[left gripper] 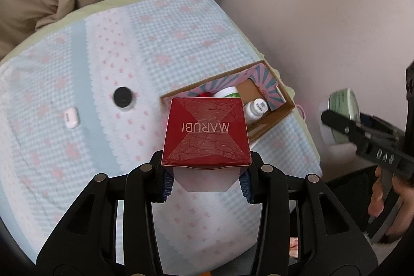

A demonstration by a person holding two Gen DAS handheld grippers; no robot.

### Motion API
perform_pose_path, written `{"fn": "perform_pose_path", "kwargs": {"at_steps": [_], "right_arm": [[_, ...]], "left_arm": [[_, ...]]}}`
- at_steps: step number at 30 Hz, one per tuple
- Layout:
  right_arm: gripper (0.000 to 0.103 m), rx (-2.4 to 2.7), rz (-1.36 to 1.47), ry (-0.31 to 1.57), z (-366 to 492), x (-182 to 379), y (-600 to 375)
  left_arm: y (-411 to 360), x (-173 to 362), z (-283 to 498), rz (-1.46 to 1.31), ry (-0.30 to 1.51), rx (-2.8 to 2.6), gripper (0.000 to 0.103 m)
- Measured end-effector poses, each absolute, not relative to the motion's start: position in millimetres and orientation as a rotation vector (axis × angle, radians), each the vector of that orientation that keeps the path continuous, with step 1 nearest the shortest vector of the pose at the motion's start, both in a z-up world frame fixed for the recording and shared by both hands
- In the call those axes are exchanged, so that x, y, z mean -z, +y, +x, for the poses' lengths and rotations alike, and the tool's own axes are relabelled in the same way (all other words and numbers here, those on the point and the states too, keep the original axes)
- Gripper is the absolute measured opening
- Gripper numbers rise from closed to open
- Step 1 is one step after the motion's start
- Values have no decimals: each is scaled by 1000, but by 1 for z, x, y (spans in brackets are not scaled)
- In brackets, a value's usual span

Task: Organize rigid objects
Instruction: 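Carry the red box and green lid over the cardboard box and open both tools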

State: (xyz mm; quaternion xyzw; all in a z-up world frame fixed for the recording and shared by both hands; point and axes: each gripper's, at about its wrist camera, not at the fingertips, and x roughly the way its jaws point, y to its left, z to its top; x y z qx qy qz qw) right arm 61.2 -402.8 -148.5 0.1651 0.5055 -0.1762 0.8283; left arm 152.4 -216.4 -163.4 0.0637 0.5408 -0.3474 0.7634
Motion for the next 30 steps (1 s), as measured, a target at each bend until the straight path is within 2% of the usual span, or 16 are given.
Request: {"fn": "perform_pose_path", "kwargs": {"at_steps": [13, 24, 30], "right_arm": [[66, 331, 381, 1176, 109, 214, -520], [66, 253, 398, 1300, 153, 290, -544], [66, 247, 458, 1339, 161, 318, -555]], "left_arm": [[-312, 240, 162, 165, 1276, 688, 37], [-345, 319, 180, 263, 1411, 630, 37], [-354, 341, 185, 319, 1440, 617, 37]]}}
